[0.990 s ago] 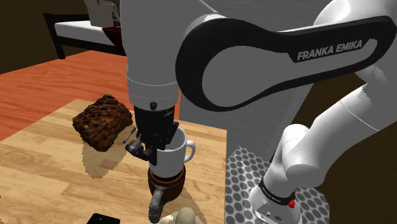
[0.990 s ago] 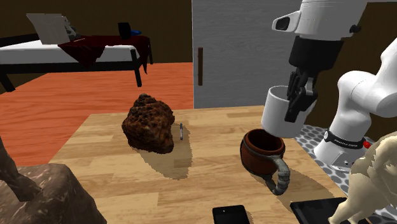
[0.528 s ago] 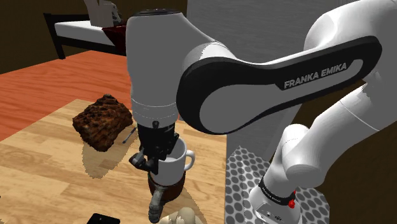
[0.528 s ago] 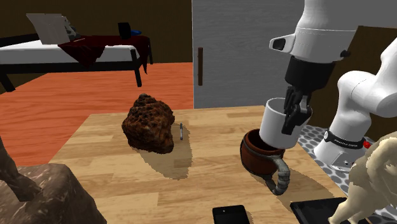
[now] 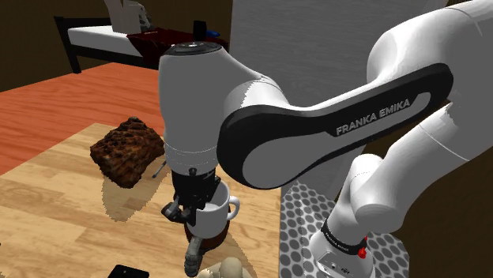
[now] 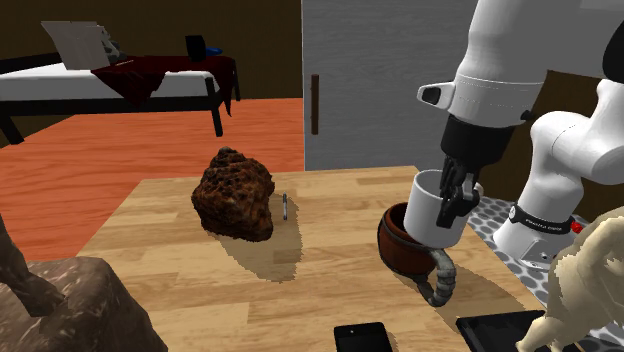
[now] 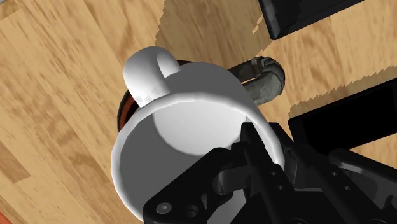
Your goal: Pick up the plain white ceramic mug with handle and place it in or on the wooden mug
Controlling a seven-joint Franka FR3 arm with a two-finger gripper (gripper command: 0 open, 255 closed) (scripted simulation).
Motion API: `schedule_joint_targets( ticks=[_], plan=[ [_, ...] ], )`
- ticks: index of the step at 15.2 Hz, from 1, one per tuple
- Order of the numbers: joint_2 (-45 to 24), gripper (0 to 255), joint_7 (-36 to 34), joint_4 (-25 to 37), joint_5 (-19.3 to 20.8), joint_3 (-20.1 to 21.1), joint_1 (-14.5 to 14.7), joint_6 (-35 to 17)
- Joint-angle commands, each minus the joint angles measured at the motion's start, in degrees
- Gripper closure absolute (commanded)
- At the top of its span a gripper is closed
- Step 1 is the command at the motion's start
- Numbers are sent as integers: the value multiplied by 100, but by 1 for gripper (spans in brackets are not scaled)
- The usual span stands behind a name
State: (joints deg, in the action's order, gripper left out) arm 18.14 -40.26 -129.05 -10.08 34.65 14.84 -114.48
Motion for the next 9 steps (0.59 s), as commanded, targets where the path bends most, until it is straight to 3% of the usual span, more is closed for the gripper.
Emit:
schedule_joint_targets(
  ticks=[1, 5, 6, 9],
  plan=[
    [3, 255, -1, -18, -4, 2, 3, -15],
    [3, 255, -1, -18, -3, 2, 3, -15],
    [-1, 0, 0, -14, -1, 2, 1, -14],
    [-1, 0, -1, -13, -1, 2, 1, -13]
  ],
)
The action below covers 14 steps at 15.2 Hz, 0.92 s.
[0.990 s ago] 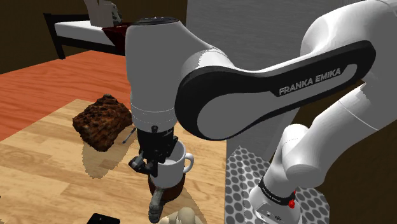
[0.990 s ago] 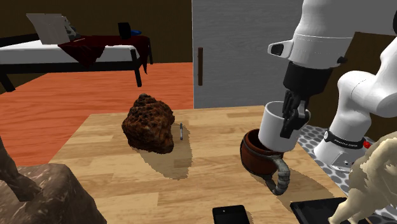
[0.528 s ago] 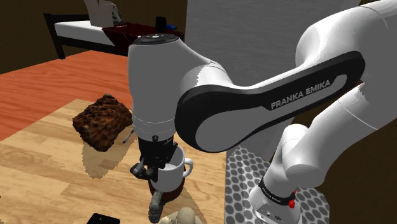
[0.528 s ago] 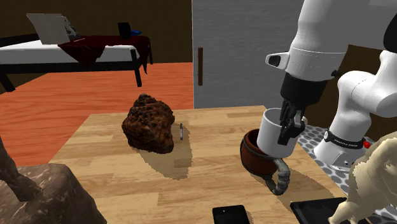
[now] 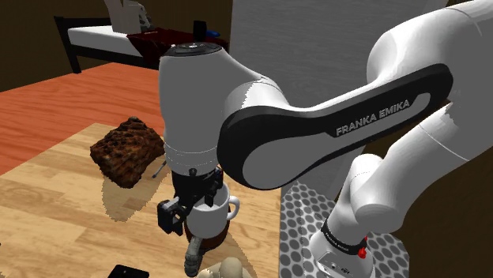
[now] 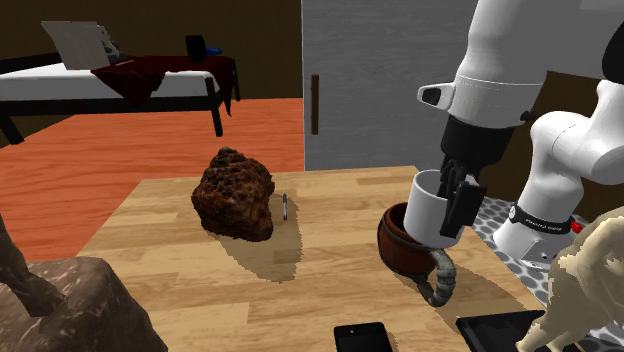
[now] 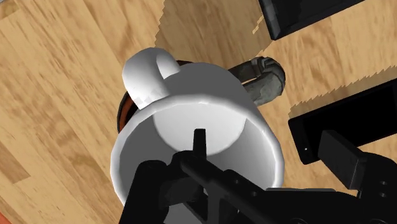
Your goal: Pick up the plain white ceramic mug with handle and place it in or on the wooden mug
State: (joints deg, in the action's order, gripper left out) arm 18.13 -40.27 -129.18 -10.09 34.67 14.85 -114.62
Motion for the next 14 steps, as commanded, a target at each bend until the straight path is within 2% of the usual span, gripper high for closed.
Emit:
schedule_joint_targets(
  ticks=[1, 2, 6, 14],
  plan=[
    [0, 0, 0, 0, 0, 0, 0, 0],
    [4, 0, 0, -6, -3, 0, 2, -2],
    [171, 0, 35, 587, -12, -129, -3, 747],
    [171, 0, 35, 587, -12, -129, -3, 747]
  ],
)
